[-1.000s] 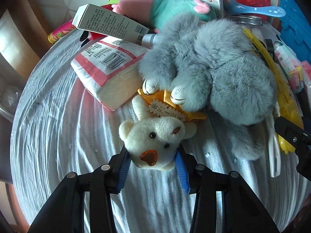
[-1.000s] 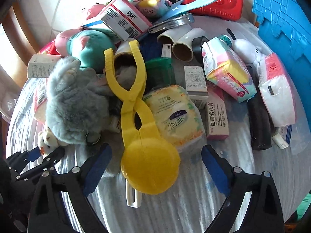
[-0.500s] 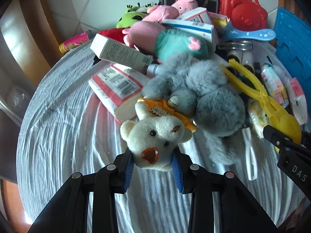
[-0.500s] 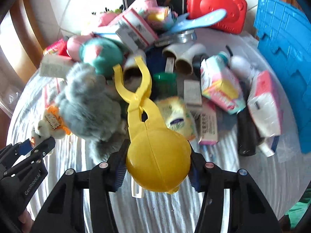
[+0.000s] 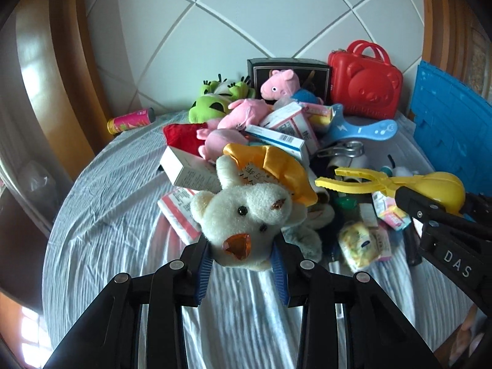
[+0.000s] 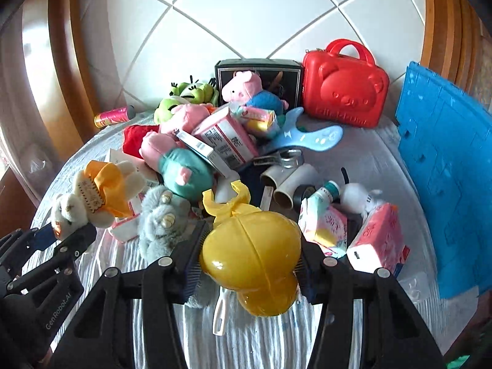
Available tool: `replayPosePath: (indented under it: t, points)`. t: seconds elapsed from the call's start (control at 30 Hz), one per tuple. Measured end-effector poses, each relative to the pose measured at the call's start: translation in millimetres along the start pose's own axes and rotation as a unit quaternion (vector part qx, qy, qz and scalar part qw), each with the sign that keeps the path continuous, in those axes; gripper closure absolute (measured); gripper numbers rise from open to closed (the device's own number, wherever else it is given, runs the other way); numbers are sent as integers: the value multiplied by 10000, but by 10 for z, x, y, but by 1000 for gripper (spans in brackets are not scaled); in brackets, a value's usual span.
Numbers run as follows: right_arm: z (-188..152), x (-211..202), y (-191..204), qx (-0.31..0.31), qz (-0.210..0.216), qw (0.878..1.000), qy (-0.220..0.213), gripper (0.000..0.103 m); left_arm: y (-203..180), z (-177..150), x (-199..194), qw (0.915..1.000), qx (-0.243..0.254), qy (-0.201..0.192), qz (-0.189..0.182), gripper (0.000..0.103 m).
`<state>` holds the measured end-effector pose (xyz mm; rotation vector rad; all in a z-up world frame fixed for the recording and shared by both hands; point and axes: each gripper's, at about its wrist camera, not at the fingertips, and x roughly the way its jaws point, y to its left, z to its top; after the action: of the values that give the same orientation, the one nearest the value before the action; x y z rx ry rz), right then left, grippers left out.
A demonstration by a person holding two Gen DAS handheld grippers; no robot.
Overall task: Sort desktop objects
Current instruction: 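Carry the teddy bear with left tool while right carries yellow tongs to blue bin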
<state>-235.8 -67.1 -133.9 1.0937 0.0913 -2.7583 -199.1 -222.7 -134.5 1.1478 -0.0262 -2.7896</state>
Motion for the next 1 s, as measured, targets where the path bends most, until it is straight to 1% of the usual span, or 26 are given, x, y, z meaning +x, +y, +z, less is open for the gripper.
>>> replayPosePath:
  t: [0.23,0.4,0.67,0.83,0.9,1.0]
  points:
    - [267,-329,-30,-113,18,9989,-448,52,-70,236,-265,9993,-47,-377,-58,69]
    - [350,-535,-65,-38,-96,9976,-691,52,-123,363,-379,9982,9,-542,-241,69]
    - [395,-865,-115,47,-343,9938,-1053,52,-231,452,-584,9950,120,-846,-520,69]
    - [408,-1026,-255,47,-287,9918,-1243,52,-427,472,-689,9945,152,-902,-502,69]
    - [427,-1077,-369,47,-228,9908,-1335,52,-551,474,-729,9946,147,-937,-413,69]
    - [431,-1141,-564,-81,-103,9896,-1429,52,-747,466,-788,9948,-29,-971,-316,69]
